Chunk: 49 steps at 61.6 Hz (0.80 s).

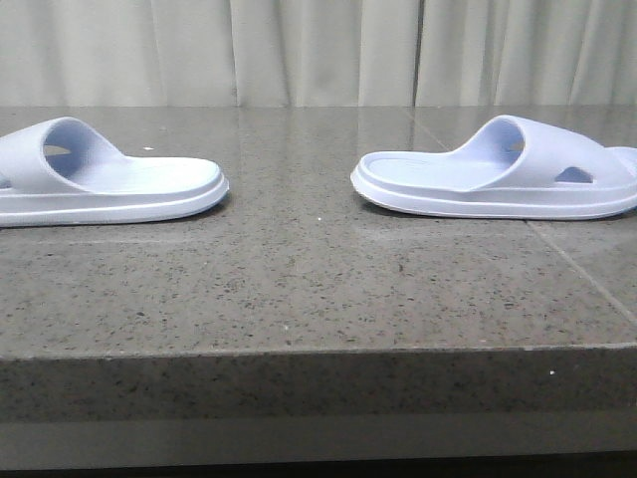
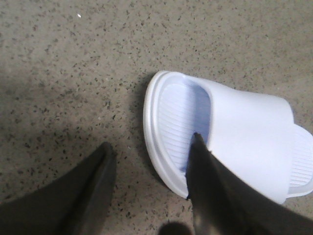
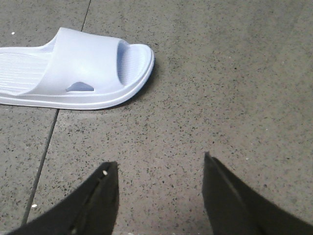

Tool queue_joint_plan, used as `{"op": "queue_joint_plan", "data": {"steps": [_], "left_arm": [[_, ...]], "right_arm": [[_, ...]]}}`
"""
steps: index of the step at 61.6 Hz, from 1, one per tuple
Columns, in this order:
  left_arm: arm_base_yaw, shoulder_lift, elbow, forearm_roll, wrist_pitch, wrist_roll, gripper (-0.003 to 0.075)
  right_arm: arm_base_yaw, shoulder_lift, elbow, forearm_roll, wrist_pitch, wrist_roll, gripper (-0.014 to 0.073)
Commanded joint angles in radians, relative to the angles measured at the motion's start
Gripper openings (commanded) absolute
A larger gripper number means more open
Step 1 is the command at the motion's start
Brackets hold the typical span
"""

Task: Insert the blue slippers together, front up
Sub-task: 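Close the left gripper on the heel rim of that slipper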

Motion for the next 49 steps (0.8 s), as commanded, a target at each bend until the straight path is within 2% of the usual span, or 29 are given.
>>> {"op": "queue_joint_plan", "data": {"steps": [1, 36, 46, 49], "left_arm": [[0.003, 0.018, -0.032, -0.085, -0.008, 0.032, 0.0300], [-0.015, 0.166, -0.032, -0.279, 0.017, 0.189, 0.0307], [-0.035, 0.181, -0.063, -0.302, 0.059, 0.200, 0.0405], [-0.040, 0.181, -0.073, -0.302, 0.059, 0.200, 0.0410]], "right_arm": [[-0.007, 0.015, -0.035, -0.013, -0.068, -0.005, 0.0417], [-0.007, 0.015, -0.035, -0.013, -0.068, -0.005, 0.0417], [-0.007, 0.015, -0.035, -0.013, -0.068, -0.005, 0.0417], [-0.007, 0.015, -0.035, -0.013, -0.068, -0.005, 0.0417]]}}
